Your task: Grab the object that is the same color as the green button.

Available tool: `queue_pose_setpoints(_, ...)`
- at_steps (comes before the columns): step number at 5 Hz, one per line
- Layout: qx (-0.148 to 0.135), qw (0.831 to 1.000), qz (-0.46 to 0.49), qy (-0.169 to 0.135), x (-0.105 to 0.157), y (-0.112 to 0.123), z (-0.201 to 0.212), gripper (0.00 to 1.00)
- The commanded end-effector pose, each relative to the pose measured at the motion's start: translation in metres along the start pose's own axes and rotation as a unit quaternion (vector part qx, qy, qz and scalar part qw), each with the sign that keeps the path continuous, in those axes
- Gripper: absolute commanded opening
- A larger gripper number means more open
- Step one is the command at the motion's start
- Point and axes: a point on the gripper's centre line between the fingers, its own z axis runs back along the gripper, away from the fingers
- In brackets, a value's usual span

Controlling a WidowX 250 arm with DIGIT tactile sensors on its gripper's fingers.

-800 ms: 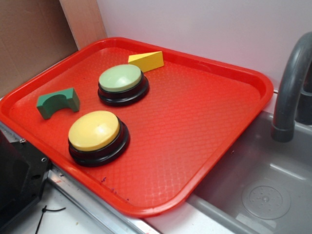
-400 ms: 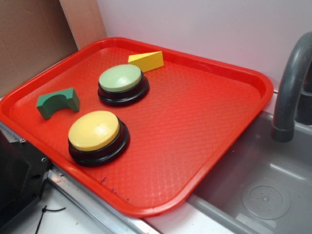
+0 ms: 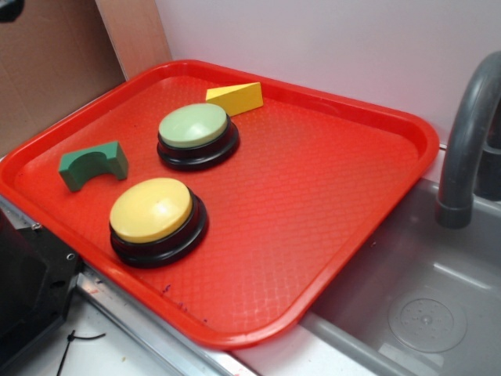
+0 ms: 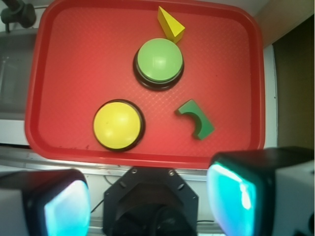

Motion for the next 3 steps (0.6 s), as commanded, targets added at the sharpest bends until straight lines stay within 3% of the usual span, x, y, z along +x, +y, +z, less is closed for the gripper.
queue_pose_setpoints(1,-0.023,0.998,-0.061,-0.021,-0.008,0.031,-0.034,1.0)
queue_pose_setpoints(2,0.0,0.996,-0.092,-0.009,-0.002,0.044,-0.067,1.0)
queue_pose_setpoints(3,0.018,0.991,-0.133,-0.017,0.004,0.055,-0.094,1.0)
